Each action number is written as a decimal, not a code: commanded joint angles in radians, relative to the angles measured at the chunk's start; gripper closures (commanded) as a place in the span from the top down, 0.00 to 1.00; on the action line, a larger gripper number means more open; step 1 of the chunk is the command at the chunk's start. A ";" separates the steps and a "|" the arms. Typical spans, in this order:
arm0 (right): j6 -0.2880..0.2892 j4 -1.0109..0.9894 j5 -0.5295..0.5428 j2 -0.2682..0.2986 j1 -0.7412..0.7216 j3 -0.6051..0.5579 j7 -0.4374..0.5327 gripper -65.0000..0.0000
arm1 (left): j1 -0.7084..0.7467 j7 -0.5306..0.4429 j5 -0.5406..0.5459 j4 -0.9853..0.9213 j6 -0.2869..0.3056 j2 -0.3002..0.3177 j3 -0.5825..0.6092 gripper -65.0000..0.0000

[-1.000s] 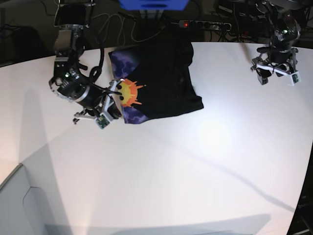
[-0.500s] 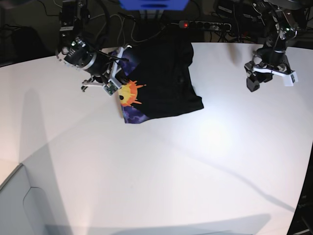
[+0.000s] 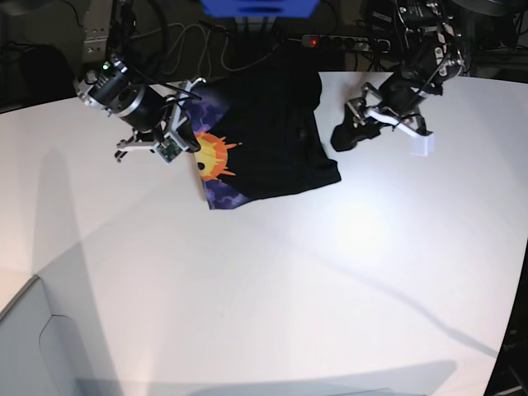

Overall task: Fold the T-shirt properly
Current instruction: 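Grasp the shirt's edge with the left gripper and pull it flat, then push the folded shirt's side with the left gripper to square it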

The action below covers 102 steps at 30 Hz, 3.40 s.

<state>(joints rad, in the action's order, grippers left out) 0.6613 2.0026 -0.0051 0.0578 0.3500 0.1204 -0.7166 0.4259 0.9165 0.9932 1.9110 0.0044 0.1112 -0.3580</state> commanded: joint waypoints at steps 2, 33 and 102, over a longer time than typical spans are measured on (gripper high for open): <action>0.012 0.028 0.017 0.003 -0.004 0.002 0.022 0.01 | 0.001 -0.009 0.023 0.009 0.003 0.003 0.038 0.72; 0.012 0.030 0.011 0.020 0.022 0.003 0.022 0.01 | -0.048 -0.050 -0.179 -0.181 0.003 -0.064 0.228 0.64; 0.012 0.054 0.012 -0.151 0.022 0.668 0.022 0.01 | -1.232 -0.060 -0.748 -0.720 0.187 0.008 1.842 0.00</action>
<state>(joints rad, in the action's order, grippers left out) 0.6609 2.0384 -0.0036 -0.0956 0.3695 0.7845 -0.7143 -0.8013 0.8268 0.2050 1.1919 0.1555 0.1158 1.4765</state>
